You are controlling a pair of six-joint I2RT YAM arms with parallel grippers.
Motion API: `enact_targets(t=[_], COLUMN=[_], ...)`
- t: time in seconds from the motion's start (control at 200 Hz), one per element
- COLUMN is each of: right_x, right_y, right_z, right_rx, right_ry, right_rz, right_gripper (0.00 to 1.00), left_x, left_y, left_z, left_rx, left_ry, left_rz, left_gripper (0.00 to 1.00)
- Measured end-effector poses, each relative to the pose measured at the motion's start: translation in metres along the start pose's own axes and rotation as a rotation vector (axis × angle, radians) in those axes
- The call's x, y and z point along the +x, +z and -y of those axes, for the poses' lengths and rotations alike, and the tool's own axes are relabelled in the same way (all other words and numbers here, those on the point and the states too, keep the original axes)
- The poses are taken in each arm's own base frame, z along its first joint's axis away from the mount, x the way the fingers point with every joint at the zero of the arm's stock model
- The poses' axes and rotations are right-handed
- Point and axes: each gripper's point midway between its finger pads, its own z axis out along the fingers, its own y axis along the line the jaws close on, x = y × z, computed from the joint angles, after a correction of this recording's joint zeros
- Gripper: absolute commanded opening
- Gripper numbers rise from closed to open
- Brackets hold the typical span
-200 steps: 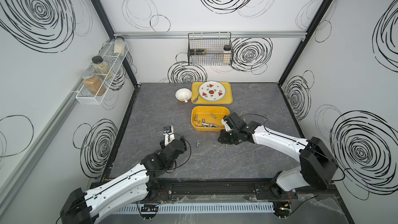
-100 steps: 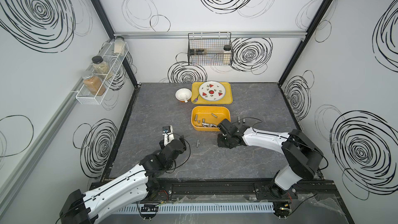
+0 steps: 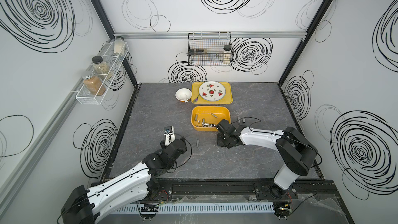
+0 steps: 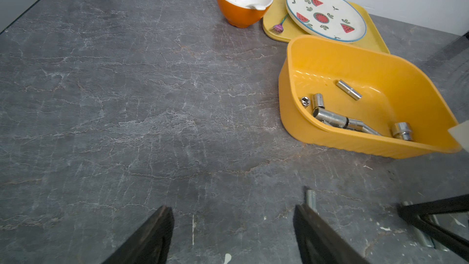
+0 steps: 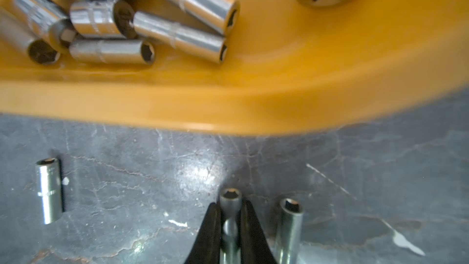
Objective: Take out the socket from the storage box
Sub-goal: Place the socket head at the center of the board.
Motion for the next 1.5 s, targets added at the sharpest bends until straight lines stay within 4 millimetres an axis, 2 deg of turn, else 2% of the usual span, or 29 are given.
enact_targets(t=[0.476, 1.086, 1.286, 1.502], right_x=[0.000, -0.004, -0.016, -0.029], right_y=[0.001, -0.003, -0.013, -0.041], right_z=[-0.001, -0.005, -0.016, -0.021], right_rx=[-0.002, -0.004, -0.025, -0.055], right_ry=[-0.004, -0.023, -0.045, -0.069], right_rz=[-0.001, 0.004, 0.033, 0.097], right_gripper=[0.23, 0.25, 0.26, 0.27], left_x=[0.000, 0.001, 0.001, 0.001], left_y=[0.000, 0.001, 0.001, 0.001], left_z=[0.000, 0.000, 0.000, 0.000], left_rx=[0.000, -0.003, -0.003, -0.001], left_ry=[0.000, 0.003, 0.003, 0.004], left_rz=[0.000, -0.003, -0.003, -0.004], left_gripper=[0.82, 0.82, 0.82, 0.82])
